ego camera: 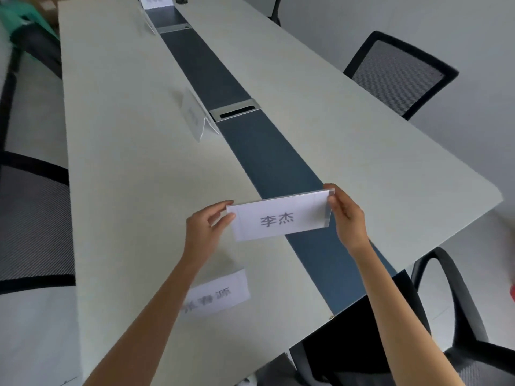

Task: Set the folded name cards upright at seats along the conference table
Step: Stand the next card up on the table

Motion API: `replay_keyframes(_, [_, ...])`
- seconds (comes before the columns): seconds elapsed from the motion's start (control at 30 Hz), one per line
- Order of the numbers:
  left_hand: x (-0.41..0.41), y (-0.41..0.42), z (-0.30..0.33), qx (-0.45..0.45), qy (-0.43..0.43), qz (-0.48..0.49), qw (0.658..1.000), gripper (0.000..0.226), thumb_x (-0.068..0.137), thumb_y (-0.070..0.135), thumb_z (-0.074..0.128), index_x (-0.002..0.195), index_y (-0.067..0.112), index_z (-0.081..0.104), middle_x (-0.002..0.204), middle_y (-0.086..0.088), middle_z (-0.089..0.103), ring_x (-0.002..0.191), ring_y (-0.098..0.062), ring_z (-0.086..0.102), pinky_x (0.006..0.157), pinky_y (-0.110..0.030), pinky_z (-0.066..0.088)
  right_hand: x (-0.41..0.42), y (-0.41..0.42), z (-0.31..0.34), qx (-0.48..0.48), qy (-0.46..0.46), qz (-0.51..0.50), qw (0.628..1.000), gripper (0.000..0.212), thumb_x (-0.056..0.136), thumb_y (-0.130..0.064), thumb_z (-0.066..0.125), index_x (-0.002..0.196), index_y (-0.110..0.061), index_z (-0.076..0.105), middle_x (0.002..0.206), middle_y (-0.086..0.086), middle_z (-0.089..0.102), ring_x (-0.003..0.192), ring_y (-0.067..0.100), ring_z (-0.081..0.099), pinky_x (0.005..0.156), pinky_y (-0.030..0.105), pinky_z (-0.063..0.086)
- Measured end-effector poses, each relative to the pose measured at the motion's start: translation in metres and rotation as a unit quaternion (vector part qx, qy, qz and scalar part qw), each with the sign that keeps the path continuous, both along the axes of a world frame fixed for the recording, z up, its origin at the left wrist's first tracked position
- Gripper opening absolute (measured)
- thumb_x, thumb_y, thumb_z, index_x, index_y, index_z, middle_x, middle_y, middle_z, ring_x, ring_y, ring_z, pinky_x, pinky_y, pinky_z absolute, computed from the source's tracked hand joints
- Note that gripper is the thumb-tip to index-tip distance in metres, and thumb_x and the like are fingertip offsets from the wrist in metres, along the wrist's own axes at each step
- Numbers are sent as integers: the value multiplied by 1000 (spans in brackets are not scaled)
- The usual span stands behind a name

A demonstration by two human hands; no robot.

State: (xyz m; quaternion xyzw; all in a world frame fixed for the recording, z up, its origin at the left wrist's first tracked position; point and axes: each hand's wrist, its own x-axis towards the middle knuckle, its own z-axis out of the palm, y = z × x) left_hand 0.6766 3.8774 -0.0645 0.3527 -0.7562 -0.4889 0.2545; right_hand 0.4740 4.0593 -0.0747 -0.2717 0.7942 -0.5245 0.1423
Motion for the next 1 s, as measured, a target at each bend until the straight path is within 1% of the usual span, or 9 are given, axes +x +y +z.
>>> replay_keyframes(0.13, [-66, 2, -32, -9, -72, 15, 997, 26, 81, 9, 61, 107, 3, 65, 114, -15, 66, 99, -22, 63, 76, -5, 39, -66, -12, -39, 41, -69, -3, 997, 30, 95, -16, 37, 119, -18, 55, 126, 6, 58, 118, 23, 49, 94, 26, 35])
replay_keyframes(0.23, [-92, 8, -59, 6, -125, 25, 992, 28, 84, 12, 58, 109, 2, 63, 118, -17, 65, 106, -29, 62, 84, -21, 41, -91, -20, -68, 61, -115, 1, 991, 31, 95, -16, 36, 118, -20, 55, 124, 4, 57, 117, 23, 49, 91, 25, 34])
replay_keyframes(0.37, [-105, 11, -78, 37, -139, 56, 988, 30, 85, 15, 57, 112, 3, 61, 120, -18, 63, 108, -31, 61, 84, -28, 46, -103, -27, -89, 53, -156, -1, 986, 31, 95, -17, 35, 119, -22, 54, 119, -5, 54, 117, 20, 48, 91, 23, 32])
replay_keyframes(0.47, [-114, 10, -80, 58, -136, 86, 985, 37, 86, 18, 56, 121, 6, 54, 127, -15, 59, 112, -31, 59, 85, -30, 47, -106, -29, -94, 44, -166, 13, 985, 34, 96, -22, 36, 127, -23, 49, 132, -5, 51, 125, 15, 44, 104, 27, 33])
replay_keyframes(0.57, [-118, 15, -83, 135, -123, 150, 972, 42, 86, 15, 56, 126, 7, 47, 129, -15, 56, 116, -28, 56, 91, -32, 46, -98, -20, -99, 34, -188, -9, 981, 40, 96, -24, 34, 136, -24, 38, 142, -7, 41, 129, 9, 37, 111, 29, 27])
replay_keyframes(0.67, [-119, 26, -88, 133, -134, 154, 970, 29, 89, 12, 49, 117, 7, 54, 122, -15, 60, 109, -28, 58, 78, -25, 48, -84, -8, -111, 34, -228, -21, 973, 42, 93, -12, 34, 133, -24, 41, 138, -10, 44, 129, 12, 41, 111, 33, 30])
replay_keyframes(0.77, [-124, 30, -91, 130, -118, 147, 974, 28, 91, 14, 43, 117, 10, 50, 120, -13, 58, 105, -24, 57, 68, -15, 47, -82, -11, -120, 23, -269, -30, 962, 59, 84, 10, 27, 135, -18, 39, 133, -12, 42, 130, 11, 38, 115, 34, 26])
replay_keyframes(0.9, [-142, 13, -89, 170, -66, 151, 972, 37, 89, 20, 51, 124, 19, 39, 125, -7, 54, 103, -17, 56, 68, -13, 47, -108, -45, -120, 22, -274, -22, 961, 65, 80, 14, 26, 136, -17, 38, 134, -12, 41, 131, 11, 37, 116, 36, 24])
replay_keyframes(1.0, [-161, -14, -84, 191, -47, 136, 971, 45, 87, 11, 52, 128, 21, 33, 131, -7, 50, 110, -17, 53, 68, -13, 47, -135, -89, -119, 50, -231, 4, 972, 69, 76, 12, 27, 134, -23, 41, 141, -5, 43, 132, 17, 38, 115, 36, 26])
